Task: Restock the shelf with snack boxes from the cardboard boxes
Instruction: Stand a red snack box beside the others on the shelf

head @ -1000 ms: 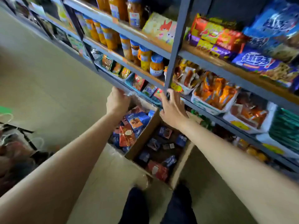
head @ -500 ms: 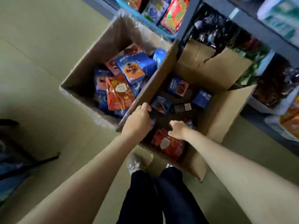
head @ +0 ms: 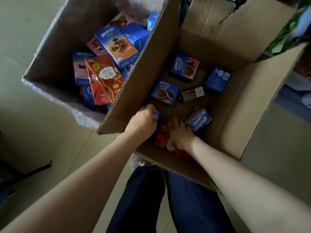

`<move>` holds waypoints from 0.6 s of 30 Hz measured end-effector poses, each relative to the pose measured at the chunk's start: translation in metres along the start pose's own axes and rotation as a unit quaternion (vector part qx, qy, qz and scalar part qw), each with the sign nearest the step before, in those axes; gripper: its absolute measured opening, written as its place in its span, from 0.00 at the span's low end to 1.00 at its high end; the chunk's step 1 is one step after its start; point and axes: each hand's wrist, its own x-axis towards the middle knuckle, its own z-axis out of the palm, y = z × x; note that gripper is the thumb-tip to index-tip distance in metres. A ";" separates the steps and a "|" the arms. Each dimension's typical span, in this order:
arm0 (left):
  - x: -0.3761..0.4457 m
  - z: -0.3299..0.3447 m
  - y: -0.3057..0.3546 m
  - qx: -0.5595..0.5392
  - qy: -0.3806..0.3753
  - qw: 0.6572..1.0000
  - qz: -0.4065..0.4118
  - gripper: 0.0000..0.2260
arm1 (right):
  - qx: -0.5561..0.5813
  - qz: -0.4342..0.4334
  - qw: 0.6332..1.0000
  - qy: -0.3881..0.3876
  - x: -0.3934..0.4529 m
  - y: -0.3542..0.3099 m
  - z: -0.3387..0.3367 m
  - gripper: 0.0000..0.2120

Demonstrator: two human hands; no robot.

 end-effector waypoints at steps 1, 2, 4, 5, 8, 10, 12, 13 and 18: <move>0.000 -0.001 0.004 -0.001 0.004 1.000 0.001 0.16 | 0.018 -0.008 1.000 0.008 -0.004 0.000 -0.001 0.33; 0.000 -0.003 0.008 -0.004 0.007 1.000 0.003 0.16 | 0.045 -0.021 0.999 0.019 -0.007 0.000 -0.001 0.31; -0.004 -0.006 0.020 0.000 0.004 1.000 0.009 0.16 | 0.110 -0.037 0.993 0.036 -0.017 0.004 -0.002 0.25; -0.007 -0.009 0.025 0.005 -0.003 1.000 0.012 0.17 | 0.132 -0.039 0.990 0.035 -0.025 0.006 -0.005 0.22; -0.025 -0.026 0.044 0.035 -0.043 0.998 0.025 0.20 | 0.179 -0.064 0.981 0.036 -0.060 0.014 -0.030 0.16; -0.043 -0.052 0.065 0.081 -0.082 0.992 0.041 0.24 | 0.178 -0.069 0.981 0.030 -0.096 0.025 -0.071 0.19; -0.067 -0.092 0.098 0.140 -0.098 0.983 0.063 0.27 | 0.175 -0.081 0.980 0.036 -0.144 0.037 -0.131 0.24; -0.079 -0.117 0.117 0.161 -0.095 0.979 0.075 0.28 | 0.166 -0.097 0.980 0.044 -0.172 0.042 -0.165 0.25; -0.148 -0.255 0.233 0.142 -0.063 0.978 0.141 0.21 | 0.119 -0.144 0.977 0.104 -0.343 0.065 -0.327 0.17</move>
